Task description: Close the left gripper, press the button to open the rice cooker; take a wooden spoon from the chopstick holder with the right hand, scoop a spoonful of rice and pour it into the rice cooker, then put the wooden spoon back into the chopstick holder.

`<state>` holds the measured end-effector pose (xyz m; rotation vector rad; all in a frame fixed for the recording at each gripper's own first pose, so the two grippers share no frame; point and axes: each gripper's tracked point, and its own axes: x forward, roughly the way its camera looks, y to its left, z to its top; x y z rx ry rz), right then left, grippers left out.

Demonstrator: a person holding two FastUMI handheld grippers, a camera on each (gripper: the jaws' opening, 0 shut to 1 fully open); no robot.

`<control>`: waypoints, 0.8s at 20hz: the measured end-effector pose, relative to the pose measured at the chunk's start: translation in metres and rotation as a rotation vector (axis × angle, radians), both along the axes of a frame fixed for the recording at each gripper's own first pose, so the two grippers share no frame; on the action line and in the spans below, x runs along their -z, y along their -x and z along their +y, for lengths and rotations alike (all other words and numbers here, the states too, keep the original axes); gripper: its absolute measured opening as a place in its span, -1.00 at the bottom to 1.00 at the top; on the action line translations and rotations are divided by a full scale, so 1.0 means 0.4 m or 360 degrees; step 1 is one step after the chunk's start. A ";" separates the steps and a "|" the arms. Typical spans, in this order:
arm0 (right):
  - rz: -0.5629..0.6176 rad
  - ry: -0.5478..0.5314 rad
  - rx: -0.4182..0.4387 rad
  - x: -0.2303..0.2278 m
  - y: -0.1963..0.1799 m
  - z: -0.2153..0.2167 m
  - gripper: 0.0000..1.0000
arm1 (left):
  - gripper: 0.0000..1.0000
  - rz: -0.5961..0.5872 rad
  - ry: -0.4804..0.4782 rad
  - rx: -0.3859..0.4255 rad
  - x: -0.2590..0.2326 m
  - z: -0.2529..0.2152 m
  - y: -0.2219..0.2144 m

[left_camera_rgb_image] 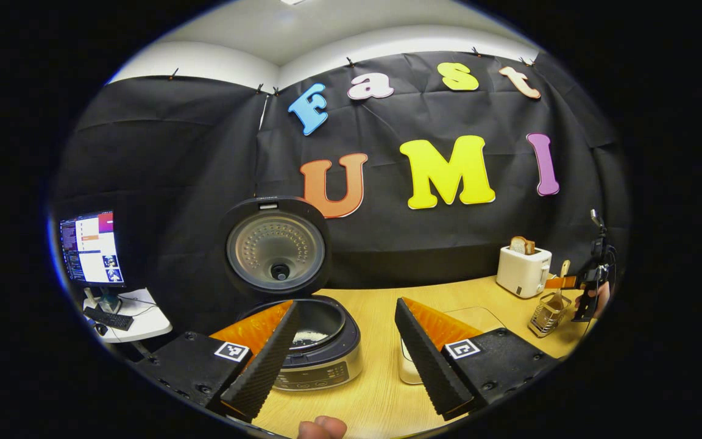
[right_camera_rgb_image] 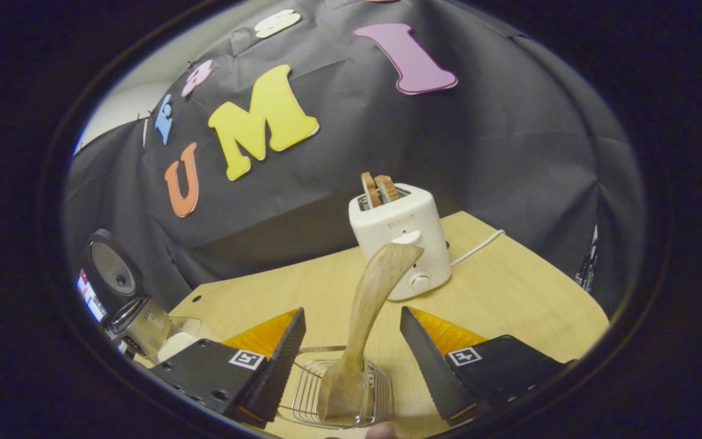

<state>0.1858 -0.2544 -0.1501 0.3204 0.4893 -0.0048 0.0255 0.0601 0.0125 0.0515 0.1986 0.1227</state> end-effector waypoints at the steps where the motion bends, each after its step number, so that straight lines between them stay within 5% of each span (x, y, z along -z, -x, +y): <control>1: 0.0010 -0.0009 0.0002 0.010 -0.001 0.002 0.65 | 1.00 -0.0004 -0.0002 -0.0002 -0.001 -0.002 0.000; 2: 0.0023 -0.0012 -0.0001 0.014 -0.002 0.000 0.43 | 1.00 -0.0008 -0.0001 -0.0007 -0.002 -0.001 0.001; 4: 0.0034 -0.0012 -0.0008 0.027 -0.012 0.003 0.38 | 1.00 -0.0013 0.0001 -0.0007 -0.005 0.000 -0.001; 6: 0.0047 0.0007 0.0003 0.038 -0.015 -0.009 -0.09 | 1.00 -0.0010 0.0007 -0.0001 -0.003 -0.001 -0.002; 8: 0.0036 -0.0048 -0.0019 0.029 -0.015 0.011 -0.29 | 1.00 -0.0002 0.0009 -0.0001 0.001 0.002 -0.002; 9: 0.0038 -0.0033 -0.0015 0.038 -0.024 0.012 -0.65 | 1.00 0.0001 0.0012 -0.0005 0.003 0.006 0.000; 14: -0.0008 -0.0003 -0.0017 -0.002 -0.013 0.033 -0.94 | 1.00 0.0010 0.0053 -0.0021 0.018 0.025 0.006; 16: -0.0061 0.0042 -0.0009 -0.038 -0.013 0.036 -0.87 | 1.00 0.0005 0.0066 -0.0024 0.021 0.033 0.006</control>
